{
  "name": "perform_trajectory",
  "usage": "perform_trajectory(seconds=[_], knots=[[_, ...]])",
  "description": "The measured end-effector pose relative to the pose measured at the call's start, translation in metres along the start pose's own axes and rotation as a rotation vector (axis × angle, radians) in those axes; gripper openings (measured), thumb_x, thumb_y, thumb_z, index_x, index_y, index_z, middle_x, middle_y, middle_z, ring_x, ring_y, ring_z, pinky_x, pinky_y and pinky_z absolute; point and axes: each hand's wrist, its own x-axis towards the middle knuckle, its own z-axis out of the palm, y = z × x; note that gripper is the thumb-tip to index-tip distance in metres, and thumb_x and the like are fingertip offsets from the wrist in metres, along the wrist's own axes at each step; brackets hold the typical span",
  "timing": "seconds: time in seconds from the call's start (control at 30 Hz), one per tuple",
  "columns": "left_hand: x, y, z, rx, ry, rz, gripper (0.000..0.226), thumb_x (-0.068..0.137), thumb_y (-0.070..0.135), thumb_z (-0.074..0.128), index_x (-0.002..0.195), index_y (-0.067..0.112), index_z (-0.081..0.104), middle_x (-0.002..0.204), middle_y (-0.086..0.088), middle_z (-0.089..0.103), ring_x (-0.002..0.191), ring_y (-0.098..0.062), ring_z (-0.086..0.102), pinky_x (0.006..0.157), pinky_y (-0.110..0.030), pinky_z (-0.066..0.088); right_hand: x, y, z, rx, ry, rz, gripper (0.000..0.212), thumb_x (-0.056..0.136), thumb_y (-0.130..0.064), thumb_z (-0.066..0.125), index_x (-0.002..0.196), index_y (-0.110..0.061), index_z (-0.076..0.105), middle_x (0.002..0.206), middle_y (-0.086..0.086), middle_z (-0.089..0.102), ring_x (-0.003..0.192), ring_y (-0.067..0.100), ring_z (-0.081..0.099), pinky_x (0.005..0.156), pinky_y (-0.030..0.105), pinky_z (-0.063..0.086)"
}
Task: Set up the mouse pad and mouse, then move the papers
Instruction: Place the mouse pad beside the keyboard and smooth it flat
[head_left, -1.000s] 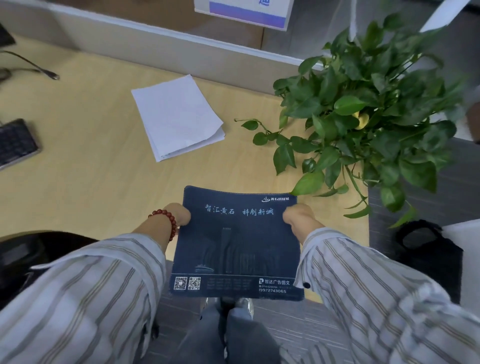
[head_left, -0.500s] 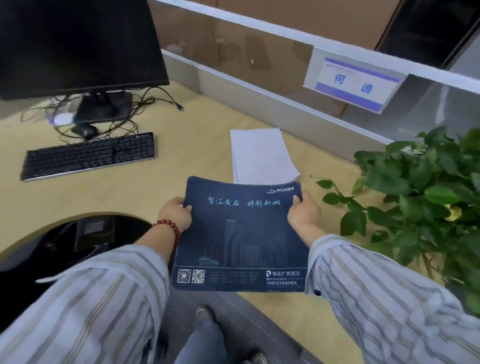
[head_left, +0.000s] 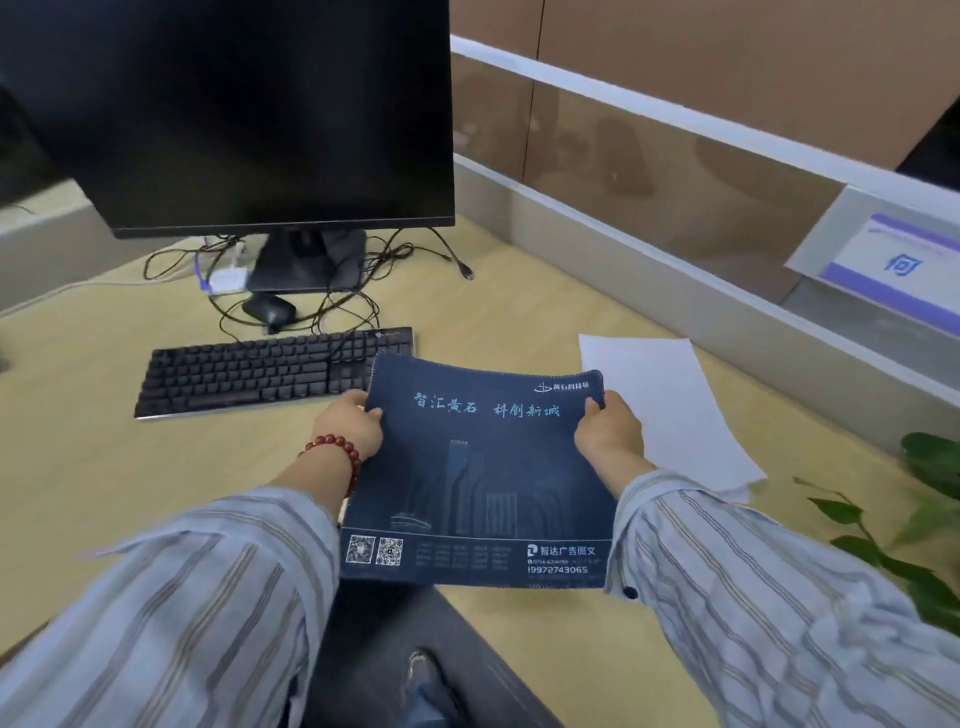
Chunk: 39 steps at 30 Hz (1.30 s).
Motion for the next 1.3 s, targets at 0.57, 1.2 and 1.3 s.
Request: perform_trajectory(seconds=[0.57, 1.2, 1.3], knots=[[0.142, 0.026, 0.022, 0.133, -0.141, -0.047, 0.030, 0.095, 0.015, 0.045, 0.123, 0.008, 0.053, 0.124, -0.017, 0.060, 0.114, -0.036, 0.056, 0.095, -0.043, 0.050, 0.125, -0.045, 0.084, -0.103, -0.063, 0.119, 0.032, 0.099, -0.026, 0.036, 0.122, -0.008, 0.050, 0.126, 0.012, 0.057, 0.114, 0.033, 0.054, 0.080, 0.030, 0.035], [0.189, 0.072, 0.113, 0.160, -0.198, -0.105, 0.031, 0.095, 0.018, 0.045, 0.122, 0.006, 0.054, 0.121, -0.019, 0.061, 0.112, -0.037, 0.057, 0.092, -0.043, 0.051, 0.239, -0.011, 0.069, -0.093, -0.029, 0.131, 0.033, 0.100, -0.027, 0.038, 0.122, -0.007, 0.054, 0.125, 0.014, 0.059, 0.116, 0.035, 0.053, 0.082, 0.031, 0.035], [0.192, 0.069, 0.120, 0.217, -0.186, -0.130, 0.031, 0.095, 0.019, 0.045, 0.119, 0.000, 0.053, 0.121, -0.021, 0.060, 0.112, -0.037, 0.057, 0.090, -0.038, 0.049, 0.243, -0.009, 0.072, -0.134, -0.012, 0.135, 0.037, 0.099, -0.031, 0.039, 0.120, -0.004, 0.051, 0.124, 0.017, 0.059, 0.115, 0.036, 0.054, 0.080, 0.031, 0.036]])
